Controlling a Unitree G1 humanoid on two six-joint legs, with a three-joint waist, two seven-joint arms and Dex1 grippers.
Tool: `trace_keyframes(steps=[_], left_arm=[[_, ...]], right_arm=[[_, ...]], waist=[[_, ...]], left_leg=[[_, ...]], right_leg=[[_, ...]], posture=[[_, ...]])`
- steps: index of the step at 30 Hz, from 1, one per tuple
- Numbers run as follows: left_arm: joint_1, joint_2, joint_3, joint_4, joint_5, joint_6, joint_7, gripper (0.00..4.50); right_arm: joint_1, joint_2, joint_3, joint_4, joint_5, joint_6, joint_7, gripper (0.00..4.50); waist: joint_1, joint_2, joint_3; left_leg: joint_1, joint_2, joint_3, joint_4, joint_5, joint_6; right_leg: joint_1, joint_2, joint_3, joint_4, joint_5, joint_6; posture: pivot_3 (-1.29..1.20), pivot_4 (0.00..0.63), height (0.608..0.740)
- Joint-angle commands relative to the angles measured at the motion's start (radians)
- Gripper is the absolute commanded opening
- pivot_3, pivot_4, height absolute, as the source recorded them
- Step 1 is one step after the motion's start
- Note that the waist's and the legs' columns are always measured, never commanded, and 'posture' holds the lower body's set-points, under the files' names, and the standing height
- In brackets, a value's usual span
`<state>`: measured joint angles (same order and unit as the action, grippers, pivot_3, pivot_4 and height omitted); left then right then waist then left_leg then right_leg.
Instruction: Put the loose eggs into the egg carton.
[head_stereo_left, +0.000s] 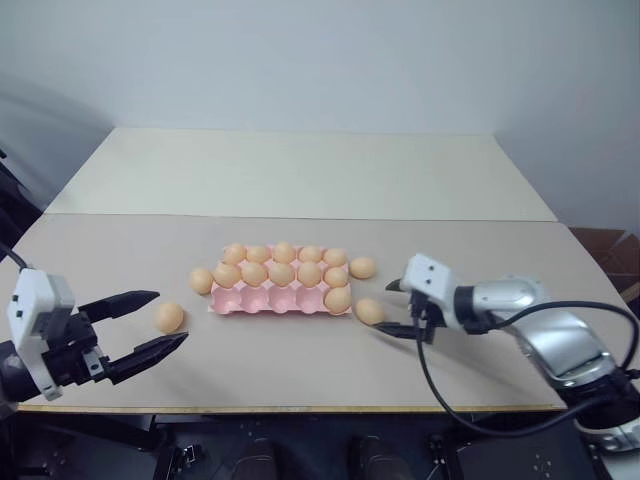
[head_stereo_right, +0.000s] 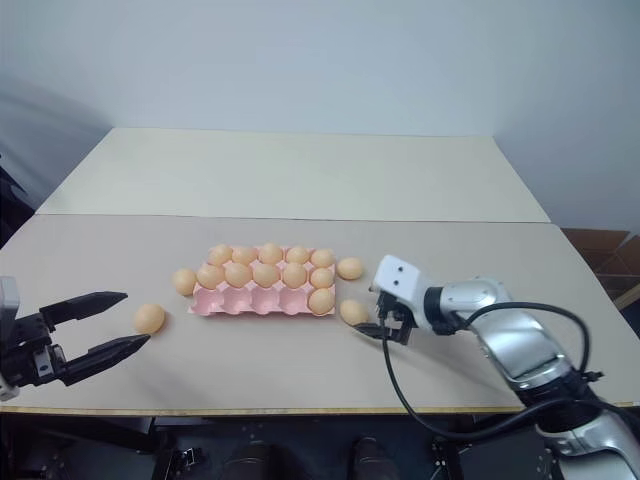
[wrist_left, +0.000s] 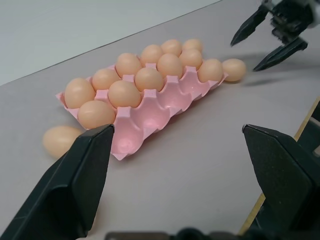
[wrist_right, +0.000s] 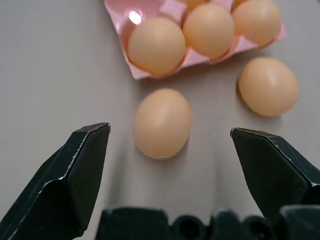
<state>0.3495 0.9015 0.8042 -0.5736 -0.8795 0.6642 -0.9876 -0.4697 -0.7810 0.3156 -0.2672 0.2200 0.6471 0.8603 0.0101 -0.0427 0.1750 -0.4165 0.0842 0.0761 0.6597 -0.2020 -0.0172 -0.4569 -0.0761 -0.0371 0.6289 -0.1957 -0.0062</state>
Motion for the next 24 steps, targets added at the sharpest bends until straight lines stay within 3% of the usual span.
trace_keyframes(steps=[1,4,6,10,12,18,24], left_arm=[[-0.004,0.013,0.013,-0.007,-0.003,-0.002,-0.007,4.47],[-0.005,0.015,0.011,-0.007,-0.005,0.001,-0.007,4.50],[-0.005,0.017,0.012,-0.008,-0.005,0.003,-0.007,4.50],[-0.005,0.021,0.017,-0.006,-0.005,0.007,-0.009,4.50],[-0.003,0.020,0.016,-0.006,-0.002,0.009,-0.010,4.50],[-0.010,0.017,0.000,-0.005,0.003,0.007,-0.007,4.50],[-0.029,0.021,-0.019,0.006,0.010,0.004,-0.008,4.50]], right_arm=[[-0.043,0.055,0.013,0.018,-0.042,-0.006,-0.034,4.50],[-0.050,0.106,0.028,0.032,-0.060,-0.004,-0.045,3.88],[-0.047,0.117,0.012,0.026,-0.054,0.008,-0.042,3.22],[-0.027,0.093,-0.041,-0.021,-0.014,0.035,-0.008,1.88],[-0.016,0.063,-0.081,-0.068,0.021,0.067,0.013,1.49],[-0.055,0.040,-0.139,-0.161,0.081,0.136,0.022,1.41],[-0.210,0.178,-0.077,-0.152,0.092,0.169,-0.028,1.41]], waist=[[-0.001,0.000,0.000],[-0.002,0.000,0.000],[-0.002,0.000,0.000],[0.002,0.000,0.000],[0.002,0.000,0.000],[-0.005,0.000,0.000],[-0.017,0.000,0.000]], left_leg=[[0.000,0.000,0.000,0.000,0.000,0.000],[0.000,0.000,0.000,0.000,0.000,0.000],[0.000,0.000,0.000,0.000,0.000,0.000],[0.000,0.000,0.000,0.000,0.000,0.000],[0.000,0.000,0.000,0.000,0.000,0.000],[0.001,0.000,0.000,0.000,0.000,0.000],[0.001,0.001,0.000,0.000,0.000,0.000]], right_leg=[[0.000,0.000,0.000,0.000,0.000,0.000],[0.000,0.000,0.000,0.000,0.000,0.000],[0.000,0.000,0.000,0.000,0.000,0.000],[0.000,0.000,0.000,0.000,0.000,0.000],[0.000,0.000,0.000,0.000,0.000,0.000],[0.000,0.000,0.000,0.000,0.000,0.000],[0.000,0.000,0.000,0.001,0.000,0.000]], posture=[[0.00,0.150,0.740],[0.00,0.150,0.740],[0.00,0.150,0.740],[0.00,0.150,0.740],[0.00,0.150,0.740],[0.00,0.150,0.740],[0.00,0.150,0.740]])
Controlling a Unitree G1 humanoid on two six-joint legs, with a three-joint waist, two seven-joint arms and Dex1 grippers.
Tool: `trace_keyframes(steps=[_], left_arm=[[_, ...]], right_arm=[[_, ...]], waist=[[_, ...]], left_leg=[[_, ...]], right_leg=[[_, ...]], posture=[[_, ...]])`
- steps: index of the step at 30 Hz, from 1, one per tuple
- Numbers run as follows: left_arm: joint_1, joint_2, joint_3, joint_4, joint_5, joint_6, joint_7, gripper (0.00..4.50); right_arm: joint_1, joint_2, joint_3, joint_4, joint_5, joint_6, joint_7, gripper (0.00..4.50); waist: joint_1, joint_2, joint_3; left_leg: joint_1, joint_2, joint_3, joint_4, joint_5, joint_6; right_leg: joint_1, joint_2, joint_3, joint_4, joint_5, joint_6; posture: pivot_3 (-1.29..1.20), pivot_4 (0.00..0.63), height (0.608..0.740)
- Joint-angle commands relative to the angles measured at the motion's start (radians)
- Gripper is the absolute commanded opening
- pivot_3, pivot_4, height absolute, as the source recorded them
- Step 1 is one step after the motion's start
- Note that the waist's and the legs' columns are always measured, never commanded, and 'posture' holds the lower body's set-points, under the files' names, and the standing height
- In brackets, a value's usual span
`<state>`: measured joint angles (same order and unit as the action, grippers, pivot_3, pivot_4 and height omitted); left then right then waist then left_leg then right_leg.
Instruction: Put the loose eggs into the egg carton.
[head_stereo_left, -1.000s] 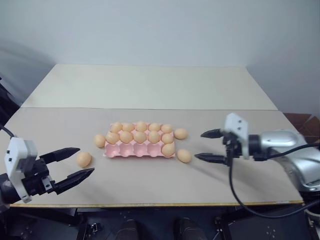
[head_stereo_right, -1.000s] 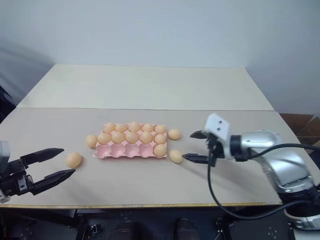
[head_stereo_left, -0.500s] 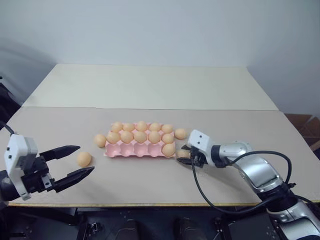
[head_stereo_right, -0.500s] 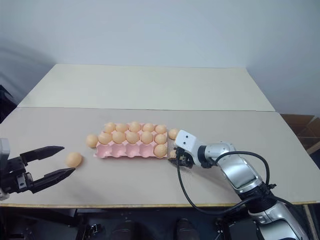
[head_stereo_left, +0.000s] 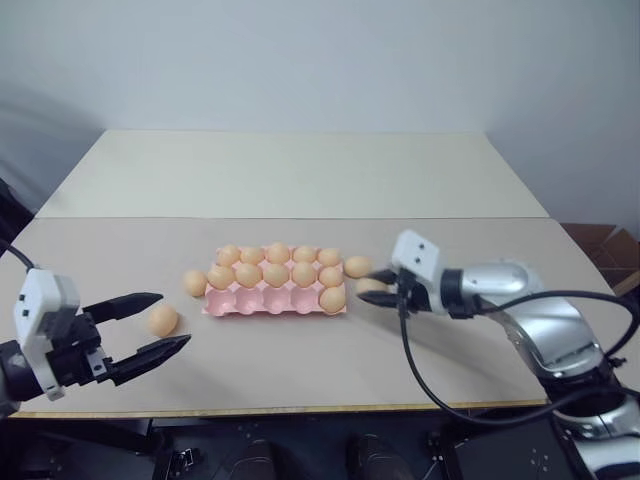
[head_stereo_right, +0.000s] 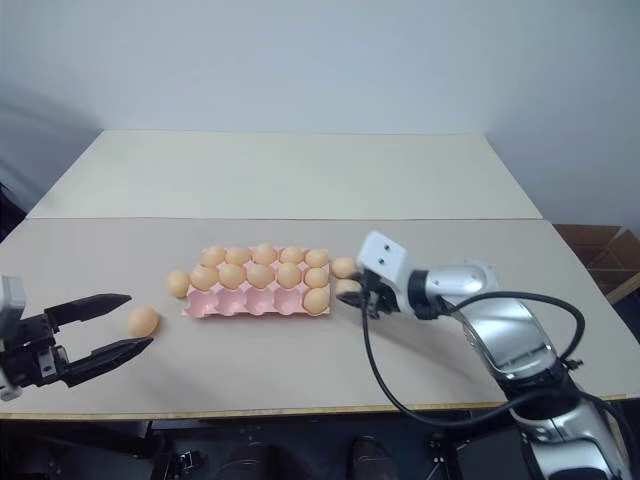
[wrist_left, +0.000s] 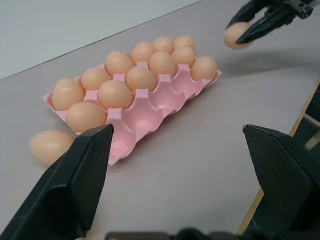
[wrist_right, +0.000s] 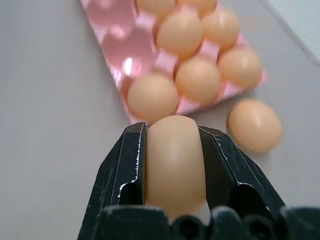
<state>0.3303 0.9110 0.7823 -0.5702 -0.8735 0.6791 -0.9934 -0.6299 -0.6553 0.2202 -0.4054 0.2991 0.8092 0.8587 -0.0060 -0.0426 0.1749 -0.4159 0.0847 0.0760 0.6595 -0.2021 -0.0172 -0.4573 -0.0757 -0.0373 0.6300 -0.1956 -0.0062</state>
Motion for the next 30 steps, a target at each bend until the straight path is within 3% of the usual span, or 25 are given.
trace_keyframes(steps=[1,10,15,19,24,30], left_arm=[[-0.013,0.013,0.002,0.005,0.005,-0.010,-0.005,4.50],[-0.012,0.021,0.024,0.006,0.007,-0.006,-0.019,4.50],[-0.004,0.015,0.027,-0.002,0.009,-0.006,-0.015,4.50],[-0.004,0.011,0.013,0.004,0.017,-0.013,-0.009,4.50],[-0.004,0.005,0.010,0.006,0.015,-0.014,-0.008,4.50],[0.002,-0.002,0.035,0.030,0.022,-0.032,-0.026,4.50]], right_arm=[[-0.072,0.084,0.041,0.001,0.006,0.006,-0.035,1.41],[-0.136,0.242,0.217,0.167,-0.140,-0.056,-0.109,1.41],[-0.136,0.278,0.219,0.197,-0.171,-0.060,-0.132,2.91],[-0.126,0.279,0.141,0.160,-0.112,-0.048,-0.108,4.31],[-0.077,0.175,-0.028,0.045,0.011,-0.021,-0.035,4.45],[0.116,-0.075,-0.274,-0.022,0.149,-0.104,0.148,4.45]], waist=[[-0.003,0.000,0.000],[-0.006,0.000,0.000],[-0.007,0.000,0.000],[-0.006,0.000,0.000],[-0.002,0.000,0.000],[0.010,0.000,0.000]], left_leg=[[0.000,0.000,0.000,0.000,0.000,0.000],[-0.001,0.000,0.000,0.000,0.000,0.000],[-0.001,0.000,0.000,0.000,0.000,0.000],[-0.001,0.000,0.000,0.000,0.000,0.000],[-0.001,0.000,0.000,0.000,0.000,0.000],[-0.002,0.000,0.000,0.000,0.000,0.000]], right_leg=[[0.000,0.000,0.000,0.000,0.000,0.000],[0.000,-0.001,0.000,0.000,0.000,0.000],[-0.001,0.000,0.000,0.000,0.001,0.000],[0.000,0.000,0.000,0.000,0.001,0.001],[0.000,-0.001,-0.001,0.000,0.001,0.001],[0.000,-0.001,-0.001,-0.002,0.000,0.000]], posture=[[0.00,0.150,0.740],[0.00,0.150,0.740],[0.00,0.150,0.740],[0.00,0.150,0.740],[0.00,0.150,0.740],[0.00,0.150,0.740]])
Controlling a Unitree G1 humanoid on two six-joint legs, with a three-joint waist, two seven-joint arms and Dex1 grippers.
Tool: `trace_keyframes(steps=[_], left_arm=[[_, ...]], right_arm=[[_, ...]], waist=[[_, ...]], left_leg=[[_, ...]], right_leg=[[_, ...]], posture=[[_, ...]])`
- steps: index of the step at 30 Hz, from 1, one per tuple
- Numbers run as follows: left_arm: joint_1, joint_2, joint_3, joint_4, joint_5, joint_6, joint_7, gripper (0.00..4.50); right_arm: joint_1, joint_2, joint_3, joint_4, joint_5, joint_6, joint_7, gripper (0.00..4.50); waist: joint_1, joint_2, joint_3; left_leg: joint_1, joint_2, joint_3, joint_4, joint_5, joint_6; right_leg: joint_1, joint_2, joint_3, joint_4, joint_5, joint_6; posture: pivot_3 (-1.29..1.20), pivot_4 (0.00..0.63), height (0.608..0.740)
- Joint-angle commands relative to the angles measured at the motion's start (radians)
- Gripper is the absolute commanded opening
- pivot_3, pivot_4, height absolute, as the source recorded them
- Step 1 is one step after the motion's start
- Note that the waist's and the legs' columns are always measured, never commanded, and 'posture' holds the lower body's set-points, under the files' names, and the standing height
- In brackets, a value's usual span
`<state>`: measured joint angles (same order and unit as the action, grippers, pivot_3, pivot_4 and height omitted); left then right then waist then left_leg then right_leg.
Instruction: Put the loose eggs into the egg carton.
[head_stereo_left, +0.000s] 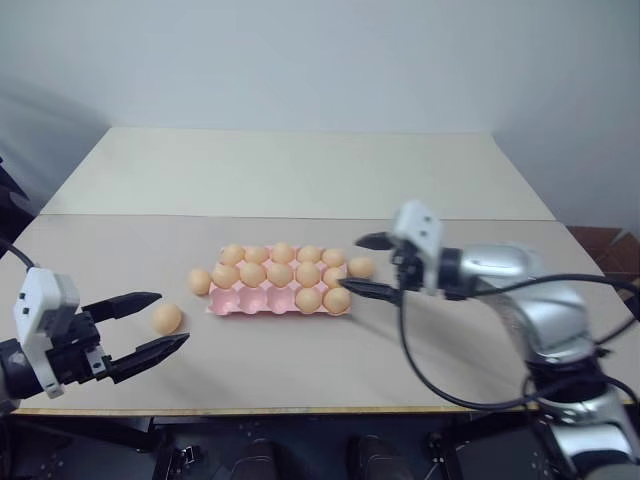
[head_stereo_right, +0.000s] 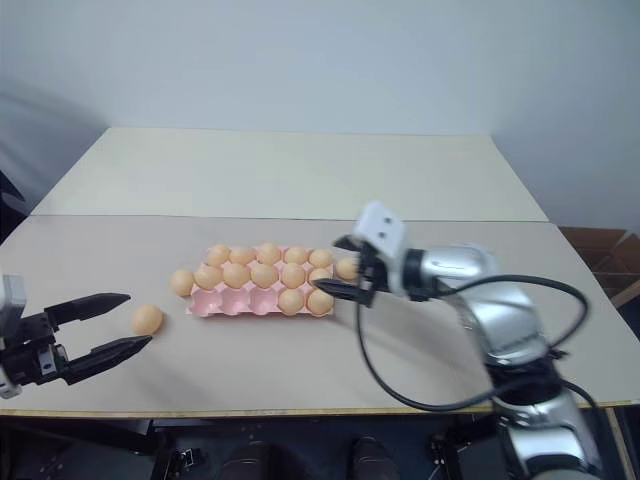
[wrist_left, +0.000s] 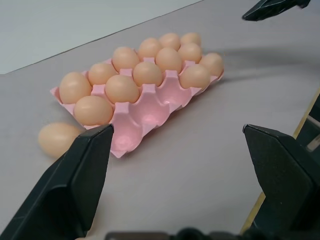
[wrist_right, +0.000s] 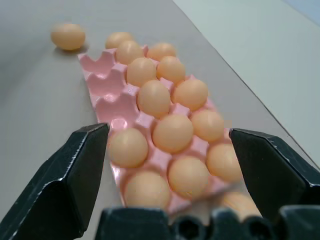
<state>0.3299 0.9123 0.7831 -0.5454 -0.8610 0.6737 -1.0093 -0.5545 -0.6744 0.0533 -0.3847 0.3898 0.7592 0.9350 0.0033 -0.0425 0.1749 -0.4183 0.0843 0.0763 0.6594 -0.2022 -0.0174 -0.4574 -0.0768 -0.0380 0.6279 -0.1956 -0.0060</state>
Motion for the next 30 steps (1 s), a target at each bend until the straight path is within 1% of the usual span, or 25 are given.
trace_keyframes(steps=[1,4,6,9,11,13,14,17,18,19,21,24,27,30], left_arm=[[0.007,-0.007,0.041,0.007,0.010,-0.028,-0.011,4.50],[0.037,-0.023,0.067,0.006,0.012,-0.035,-0.020,4.50],[0.056,-0.032,0.074,0.013,0.020,-0.046,-0.029,4.50],[0.048,-0.032,0.054,0.026,0.033,-0.061,-0.031,4.50],[0.027,-0.027,0.034,0.035,0.037,-0.066,-0.029,4.50],[0.015,-0.026,0.022,0.039,0.042,-0.070,-0.032,4.50],[0.009,-0.026,0.016,0.042,0.046,-0.074,-0.033,4.50],[-0.014,-0.024,-0.004,0.050,0.048,-0.084,-0.029,4.50],[-0.021,-0.023,-0.009,0.053,0.050,-0.085,-0.029,4.50],[-0.033,-0.021,-0.020,0.058,0.054,-0.087,-0.029,4.50],[-0.053,-0.016,-0.036,0.064,0.057,-0.087,-0.028,4.50],[-0.077,-0.015,-0.056,0.072,0.065,-0.089,-0.029,4.50],[-0.101,-0.019,-0.079,0.072,0.071,-0.092,-0.020,4.50],[-0.106,-0.023,-0.081,0.063,0.070,-0.087,-0.017,4.50]], right_arm=[[0.078,-0.092,-0.147,-0.043,0.078,-0.067,0.103,4.45],[0.179,-0.173,-0.242,-0.029,0.126,-0.101,0.180,4.45],[0.241,-0.208,-0.289,-0.005,0.147,-0.124,0.225,4.45],[0.299,-0.247,-0.286,0.012,0.114,-0.196,0.253,4.45],[0.291,-0.244,-0.283,0.010,0.129,-0.200,0.243,4.45],[0.279,-0.236,-0.273,0.007,0.135,-0.200,0.229,4.45],[0.272,-0.230,-0.255,0.009,0.117,-0.216,0.218,4.45],[0.211,-0.185,-0.178,0.042,0.060,-0.257,0.168,4.45],[0.195,-0.174,-0.162,0.054,0.049,-0.264,0.160,4.45],[0.150,-0.151,-0.105,0.100,-0.009,-0.299,0.139,4.45],[0.058,-0.104,0.015,0.221,-0.147,-0.407,0.105,4.45],[-0.078,-0.022,0.135,0.425,-0.287,-0.530,0.062,4.45],[-0.197,0.057,0.216,0.620,-0.382,-0.641,0.042,4.45],[-0.280,0.116,0.269,0.784,-0.447,-0.744,0.039,4.45]], waist=[[0.001,0.000,0.000],[-0.004,0.000,0.000],[-0.005,0.000,0.000],[-0.004,0.000,0.000],[-0.005,0.000,0.000],[-0.004,0.000,0.000],[-0.005,0.000,0.000],[-0.008,0.000,0.000],[-0.009,0.000,0.000],[-0.008,0.000,0.000],[-0.016,0.000,0.000],[-0.020,0.000,0.000],[-0.021,0.000,0.000],[-0.020,0.000,0.000]], left_leg=[[0.000,0.000,0.000,0.000,0.000,0.000],[0.002,0.000,0.000,0.000,0.000,0.000],[0.003,0.001,0.000,-0.001,0.000,0.000],[0.003,0.000,0.000,0.000,0.000,0.000],[0.003,0.000,0.000,0.000,0.000,-0.001],[0.004,0.000,0.000,0.000,-0.005,-0.007],[0.003,0.000,0.000,0.000,-0.005,-0.008],[0.003,0.000,0.000,0.000,-0.004,-0.007],[0.002,0.000,0.000,0.000,-0.003,-0.005],[0.002,0.000,0.000,0.000,-0.002,-0.002],[0.003,0.000,0.000,0.000,0.000,0.000],[0.003,0.000,0.000,0.000,0.000,0.000],[0.001,0.000,0.000,0.000,0.000,0.000],[0.000,0.000,0.000,-0.001,0.000,0.000]], right_leg=[[0.000,0.000,0.000,0.000,0.000,0.000],[0.000,0.001,0.000,0.001,0.000,0.000],[0.000,0.001,0.001,0.001,0.000,0.000],[0.001,0.000,0.001,0.001,0.000,0.000],[0.001,0.000,0.001,0.001,0.000,0.000],[0.001,0.000,0.001,0.001,0.000,0.000],[0.001,0.000,0.001,0.001,0.000,0.000],[0.001,0.001,0.001,0.000,0.000,0.000],[0.000,0.001,0.001,0.000,0.000,0.000],[0.001,0.001,0.001,0.000,0.000,0.000],[0.001,0.001,0.001,0.001,0.000,0.000],[0.000,0.001,0.001,0.001,0.000,0.000],[-0.001,0.001,0.001,0.001,0.000,0.000],[-0.001,0.002,0.001,0.001,0.004,0.005]], posture=[[0.00,0.150,0.740],[0.00,0.150,0.740],[0.00,0.150,0.740],[0.00,0.150,0.740],[0.00,0.150,0.740],[0.00,0.150,0.740],[0.00,0.150,0.740],[0.00,0.150,0.740],[0.00,0.150,0.740],[0.00,0.150,0.740],[0.00,0.150,0.740],[0.00,0.150,0.740],[0.00,0.150,0.740],[0.00,0.150,0.740]])
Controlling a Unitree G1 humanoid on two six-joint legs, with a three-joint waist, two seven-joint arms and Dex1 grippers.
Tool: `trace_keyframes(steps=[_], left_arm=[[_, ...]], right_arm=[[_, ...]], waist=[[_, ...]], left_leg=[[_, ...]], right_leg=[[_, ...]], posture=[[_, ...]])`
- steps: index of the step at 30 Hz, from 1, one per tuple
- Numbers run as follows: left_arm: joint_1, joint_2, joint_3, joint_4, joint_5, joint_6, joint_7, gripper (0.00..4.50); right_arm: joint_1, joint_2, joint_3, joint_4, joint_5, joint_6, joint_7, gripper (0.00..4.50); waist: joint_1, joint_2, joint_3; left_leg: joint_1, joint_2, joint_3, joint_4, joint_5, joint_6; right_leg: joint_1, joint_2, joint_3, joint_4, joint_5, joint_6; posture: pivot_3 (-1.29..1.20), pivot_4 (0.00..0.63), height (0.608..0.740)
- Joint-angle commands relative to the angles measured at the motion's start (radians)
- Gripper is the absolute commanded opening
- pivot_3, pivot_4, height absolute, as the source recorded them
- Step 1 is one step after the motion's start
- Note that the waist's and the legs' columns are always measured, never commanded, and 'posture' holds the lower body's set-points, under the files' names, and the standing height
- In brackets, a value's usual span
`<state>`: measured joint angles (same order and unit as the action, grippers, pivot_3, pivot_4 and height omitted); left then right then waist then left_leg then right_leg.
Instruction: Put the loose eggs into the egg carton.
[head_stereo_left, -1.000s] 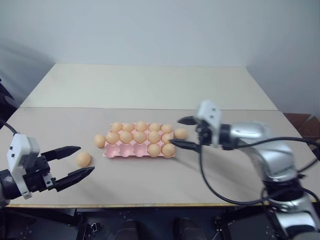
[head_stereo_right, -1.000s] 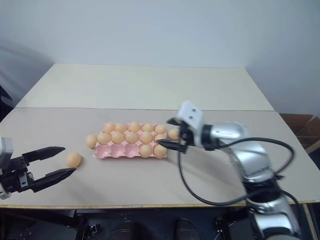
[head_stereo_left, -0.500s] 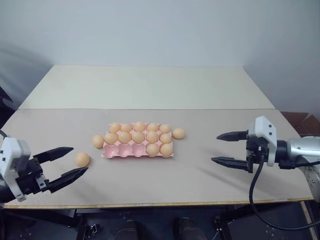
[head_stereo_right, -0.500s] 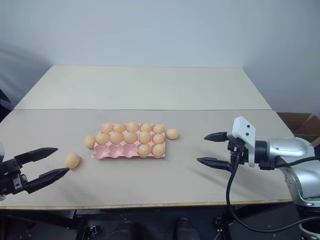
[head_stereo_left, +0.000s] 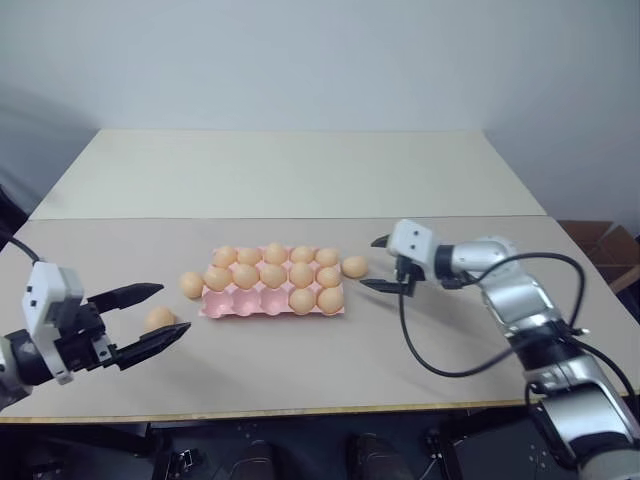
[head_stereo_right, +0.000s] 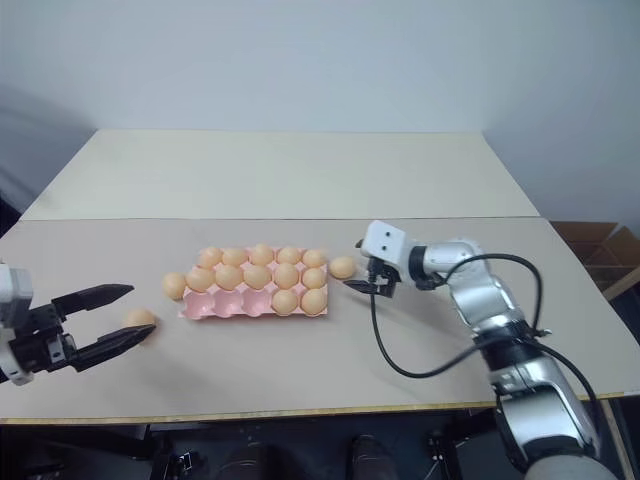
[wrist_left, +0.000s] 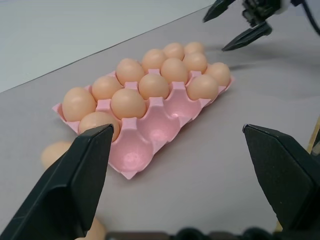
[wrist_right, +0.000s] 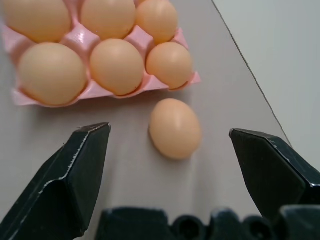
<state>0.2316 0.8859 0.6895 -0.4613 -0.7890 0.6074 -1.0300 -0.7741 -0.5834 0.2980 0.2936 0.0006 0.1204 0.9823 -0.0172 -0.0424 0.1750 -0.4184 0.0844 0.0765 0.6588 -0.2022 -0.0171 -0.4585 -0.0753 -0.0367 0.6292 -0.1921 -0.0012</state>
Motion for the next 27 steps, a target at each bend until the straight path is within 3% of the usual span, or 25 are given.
trace_keyframes(steps=[1,6,7,15,22,27], left_arm=[[-0.006,0.003,0.014,-0.023,-0.002,-0.021,0.004,4.50],[0.016,0.002,0.041,-0.040,-0.009,-0.015,0.001,4.50],[0.020,0.004,0.045,-0.043,-0.011,-0.010,0.003,4.50],[0.034,0.013,0.064,-0.050,-0.012,0.000,0.003,4.50],[0.018,0.020,0.048,-0.036,-0.006,-0.008,-0.002,4.50],[-0.001,0.031,0.028,-0.015,0.000,-0.009,-0.011,4.50]], right_arm=[[-0.078,0.038,0.033,0.145,-0.074,-0.129,-0.012,4.45],[-0.173,0.102,0.099,0.407,-0.198,-0.290,-0.084,4.45],[-0.185,0.111,0.097,0.441,-0.206,-0.313,-0.093,4.28],[-0.195,0.130,0.061,0.480,-0.184,-0.337,-0.059,1.96],[-0.175,0.054,0.017,0.309,-0.180,-0.242,-0.042,1.90],[-0.168,0.118,-0.023,0.025,-0.083,-0.048,-0.010,1.90]], waist=[[0.002,0.000,0.000],[0.002,0.000,0.000],[0.002,0.000,0.000],[-0.001,0.000,0.000],[0.002,0.001,0.000],[-0.012,0.001,0.000]], left_leg=[[-0.001,0.000,0.000,0.000,0.000,0.000],[-0.002,0.000,0.000,0.000,0.000,0.000],[-0.002,0.000,0.000,0.000,0.000,0.000],[0.001,0.000,0.000,0.000,0.000,0.000],[0.001,0.000,0.000,0.000,0.000,0.000],[0.002,0.001,0.000,0.000,0.000,0.000]], right_leg=[[0.000,0.000,0.000,0.000,0.000,0.000],[0.000,-0.001,-0.001,-0.001,0.001,0.000],[0.000,-0.001,-0.001,-0.001,0.000,0.000],[0.001,0.000,-0.001,0.002,0.000,0.000],[0.001,-0.001,-0.001,0.001,0.000,0.000],[0.000,0.001,0.000,0.002,0.000,0.000]], posture=[[0.00,0.150,0.740],[0.00,0.150,0.740],[0.00,0.150,0.740],[0.00,0.150,0.740],[0.00,0.150,0.740],[0.00,0.150,0.740]])
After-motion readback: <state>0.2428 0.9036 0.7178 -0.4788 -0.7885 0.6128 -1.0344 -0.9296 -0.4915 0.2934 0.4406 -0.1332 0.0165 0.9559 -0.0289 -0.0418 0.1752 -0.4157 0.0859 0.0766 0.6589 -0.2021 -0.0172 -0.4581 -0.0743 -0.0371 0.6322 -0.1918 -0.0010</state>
